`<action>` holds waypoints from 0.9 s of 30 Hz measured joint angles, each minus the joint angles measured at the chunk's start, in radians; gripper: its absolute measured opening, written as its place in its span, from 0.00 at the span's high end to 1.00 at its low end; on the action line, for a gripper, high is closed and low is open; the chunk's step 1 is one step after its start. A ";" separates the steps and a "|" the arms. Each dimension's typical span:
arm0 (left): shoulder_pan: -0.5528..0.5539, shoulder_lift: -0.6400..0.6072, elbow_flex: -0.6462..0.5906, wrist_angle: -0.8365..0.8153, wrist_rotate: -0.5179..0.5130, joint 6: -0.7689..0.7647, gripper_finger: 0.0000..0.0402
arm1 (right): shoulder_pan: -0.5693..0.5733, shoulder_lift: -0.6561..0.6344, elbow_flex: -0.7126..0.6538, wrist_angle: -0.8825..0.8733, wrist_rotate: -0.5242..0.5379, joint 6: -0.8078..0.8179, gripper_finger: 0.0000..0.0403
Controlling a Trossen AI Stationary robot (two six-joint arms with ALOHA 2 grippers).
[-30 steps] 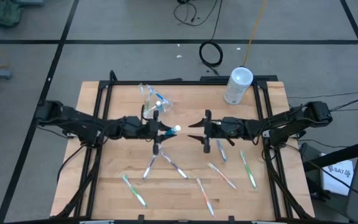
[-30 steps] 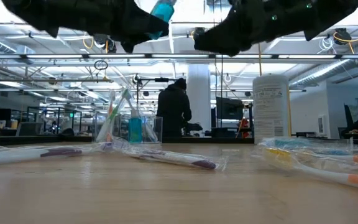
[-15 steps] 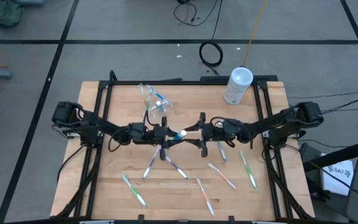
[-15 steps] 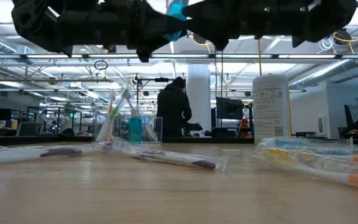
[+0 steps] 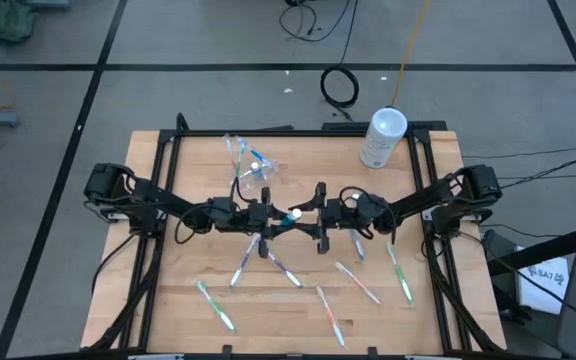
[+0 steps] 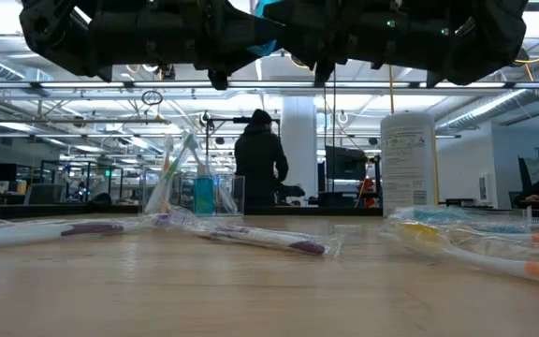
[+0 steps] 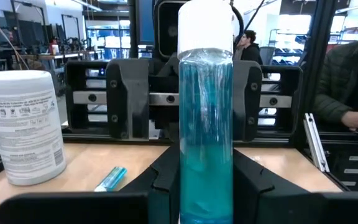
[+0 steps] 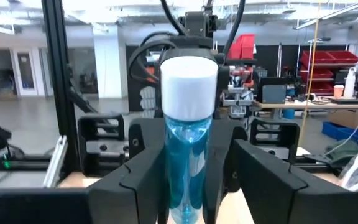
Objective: Pick & Place toothbrushing station
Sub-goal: Put the mouthwash into the transparent organizer
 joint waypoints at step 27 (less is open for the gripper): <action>0.001 -0.001 0.000 -0.066 -0.029 -0.001 0.78 | -0.001 0.020 0.021 -0.055 0.001 -0.020 0.75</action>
